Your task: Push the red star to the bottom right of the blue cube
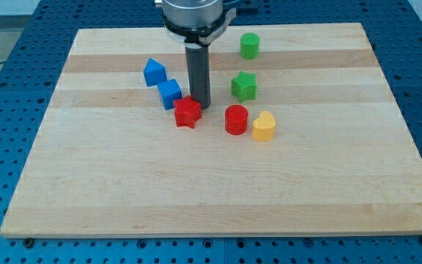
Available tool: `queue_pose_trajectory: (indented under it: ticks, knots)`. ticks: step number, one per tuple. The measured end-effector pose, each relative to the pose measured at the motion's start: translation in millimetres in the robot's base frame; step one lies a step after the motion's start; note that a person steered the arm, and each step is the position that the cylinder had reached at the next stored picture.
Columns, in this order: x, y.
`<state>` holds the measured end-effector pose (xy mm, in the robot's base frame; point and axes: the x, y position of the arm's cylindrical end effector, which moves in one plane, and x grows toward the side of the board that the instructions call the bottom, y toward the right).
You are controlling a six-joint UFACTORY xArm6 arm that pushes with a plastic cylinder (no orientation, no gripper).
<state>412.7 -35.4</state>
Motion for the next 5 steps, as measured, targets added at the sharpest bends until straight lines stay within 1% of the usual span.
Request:
queue_pose_trajectory:
  ticks: [1, 2, 3, 5]
  knots:
    - [21, 8]
    - [4, 8]
    - [11, -21]
    - [2, -40]
